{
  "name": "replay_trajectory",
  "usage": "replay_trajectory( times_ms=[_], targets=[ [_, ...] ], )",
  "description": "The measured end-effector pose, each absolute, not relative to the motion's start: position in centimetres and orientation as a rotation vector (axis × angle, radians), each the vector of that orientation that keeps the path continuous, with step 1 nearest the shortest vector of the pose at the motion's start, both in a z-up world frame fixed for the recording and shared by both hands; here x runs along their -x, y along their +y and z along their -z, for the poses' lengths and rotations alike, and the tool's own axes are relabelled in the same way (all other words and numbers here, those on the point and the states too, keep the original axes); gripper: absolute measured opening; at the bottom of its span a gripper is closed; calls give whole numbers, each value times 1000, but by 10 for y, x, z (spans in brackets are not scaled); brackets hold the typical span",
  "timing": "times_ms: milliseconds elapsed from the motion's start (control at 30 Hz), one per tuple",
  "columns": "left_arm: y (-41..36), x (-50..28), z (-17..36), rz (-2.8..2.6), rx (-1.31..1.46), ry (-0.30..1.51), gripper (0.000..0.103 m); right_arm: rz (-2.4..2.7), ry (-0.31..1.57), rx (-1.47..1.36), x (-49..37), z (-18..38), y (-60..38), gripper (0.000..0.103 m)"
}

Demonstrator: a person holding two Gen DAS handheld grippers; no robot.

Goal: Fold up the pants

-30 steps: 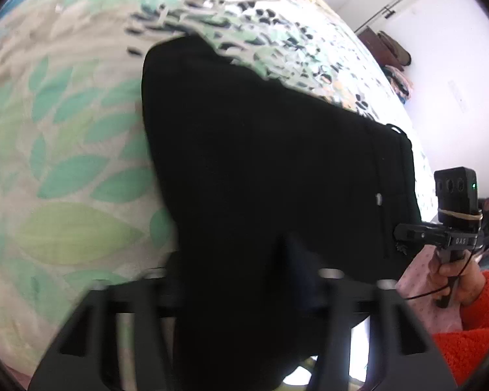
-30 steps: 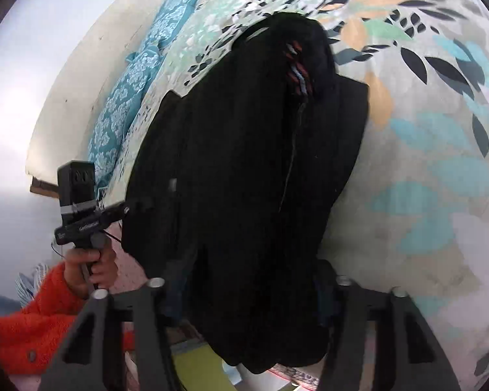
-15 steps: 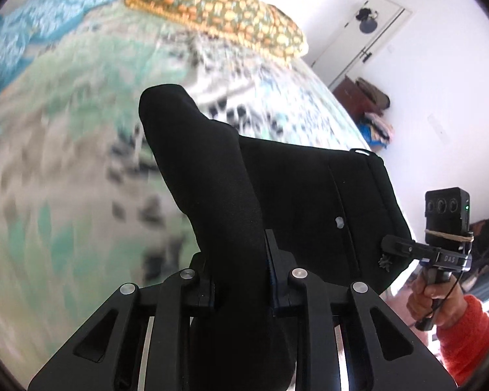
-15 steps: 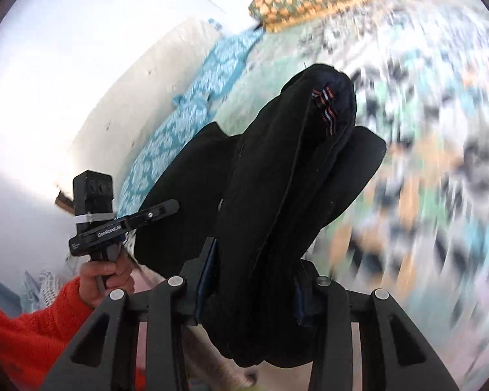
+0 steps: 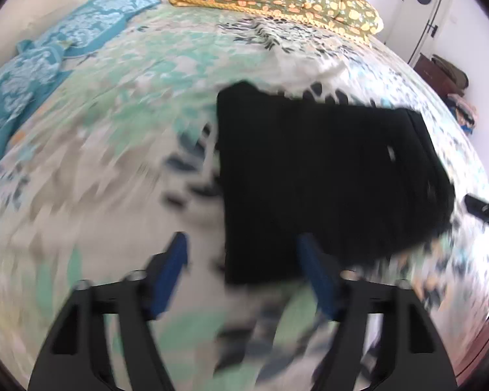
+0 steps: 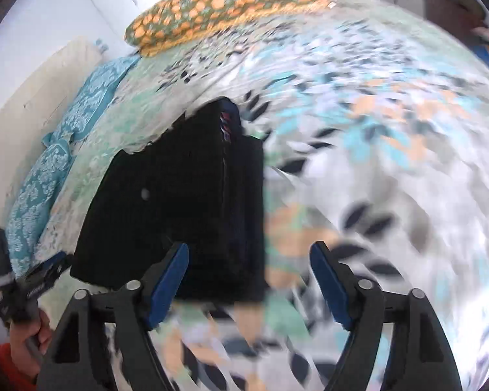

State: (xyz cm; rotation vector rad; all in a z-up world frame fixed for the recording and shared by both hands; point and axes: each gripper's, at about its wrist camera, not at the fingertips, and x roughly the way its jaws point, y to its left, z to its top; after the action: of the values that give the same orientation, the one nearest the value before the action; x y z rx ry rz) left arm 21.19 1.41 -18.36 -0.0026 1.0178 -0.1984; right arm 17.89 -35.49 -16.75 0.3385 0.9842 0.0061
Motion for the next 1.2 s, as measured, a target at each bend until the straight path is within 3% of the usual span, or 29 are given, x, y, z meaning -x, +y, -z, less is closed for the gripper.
replay_trajectory(
  times_ms=[33,67,300,633,733,867,1200],
  targets=[
    [15,-200,185,188,-15,1008,89,13,967,-311,-162,165,-346,101],
    [13,-183,187,184,-40,1002,92,16,950,-297,-148,163,-338,103],
    [-15,-152,193,129,-94,1044,92,15,993,-238,-101,179,-278,103],
    [-30,-146,210,101,-121,1076,92,102,991,-112,-85,198,-274,103],
    [-34,-147,225,109,-125,1110,102,130,1009,-106,-88,206,-278,103],
    [-37,-142,229,115,-148,1062,103,150,1079,-114,-89,226,-282,103],
    [-32,-134,231,118,-96,992,103,164,986,-78,-81,232,-278,103]
  ],
)
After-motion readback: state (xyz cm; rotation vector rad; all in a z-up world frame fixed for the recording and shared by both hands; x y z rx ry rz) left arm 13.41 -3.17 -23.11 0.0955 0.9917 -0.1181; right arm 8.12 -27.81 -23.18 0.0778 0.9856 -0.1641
